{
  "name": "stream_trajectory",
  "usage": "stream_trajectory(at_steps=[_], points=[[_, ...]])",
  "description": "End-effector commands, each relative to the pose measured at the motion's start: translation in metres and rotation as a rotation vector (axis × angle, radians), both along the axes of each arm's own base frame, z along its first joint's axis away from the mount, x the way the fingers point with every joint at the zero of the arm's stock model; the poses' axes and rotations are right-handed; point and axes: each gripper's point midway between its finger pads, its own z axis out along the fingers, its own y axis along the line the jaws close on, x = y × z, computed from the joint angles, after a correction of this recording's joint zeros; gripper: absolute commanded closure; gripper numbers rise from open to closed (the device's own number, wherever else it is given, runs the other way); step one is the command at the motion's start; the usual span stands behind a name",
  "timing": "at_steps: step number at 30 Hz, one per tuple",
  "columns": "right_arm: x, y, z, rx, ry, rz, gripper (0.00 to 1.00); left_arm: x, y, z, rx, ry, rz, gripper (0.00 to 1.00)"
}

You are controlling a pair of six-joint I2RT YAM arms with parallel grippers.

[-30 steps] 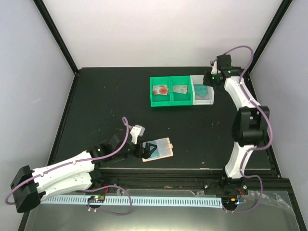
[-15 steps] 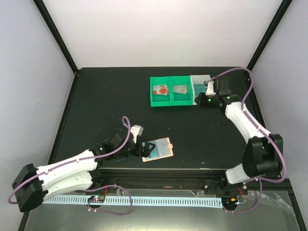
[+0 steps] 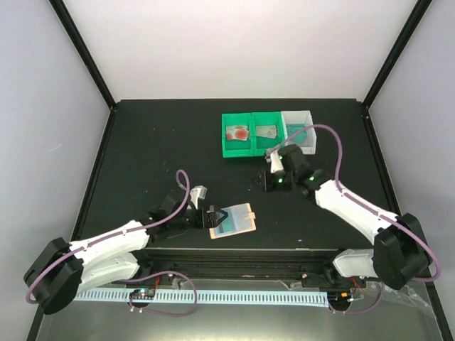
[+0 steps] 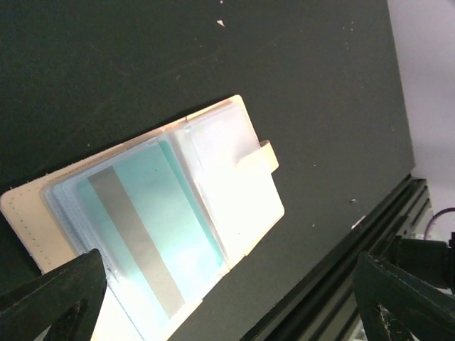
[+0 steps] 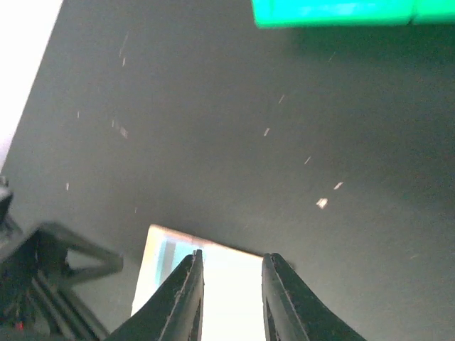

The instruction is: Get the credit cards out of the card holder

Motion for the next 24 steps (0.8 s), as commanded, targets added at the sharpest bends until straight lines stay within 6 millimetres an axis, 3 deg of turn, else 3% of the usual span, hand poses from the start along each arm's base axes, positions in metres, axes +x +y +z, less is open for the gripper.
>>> stream_trajectory(at_steps=[1,8,11,19,24], points=[[-0.03,0.036,-0.02,0.067,0.052,0.079,0.74,0.001,-0.01,0.014,-0.153,0.04,-0.006,0.04],[-0.075,0.079,-0.05,0.031,0.104,0.186,0.74,0.001,0.006,0.006,-0.19,0.048,0.064,0.06],[-0.086,0.089,-0.066,-0.01,0.125,0.206,0.74,0.002,0.016,0.006,-0.176,0.025,0.1,0.07],[-0.104,0.113,-0.097,-0.054,0.177,0.272,0.74,-0.002,0.033,0.007,-0.223,-0.003,0.178,0.1],[-0.102,0.105,-0.12,-0.134,0.186,0.235,0.74,-0.005,0.036,0.006,-0.233,-0.008,0.183,0.11]])
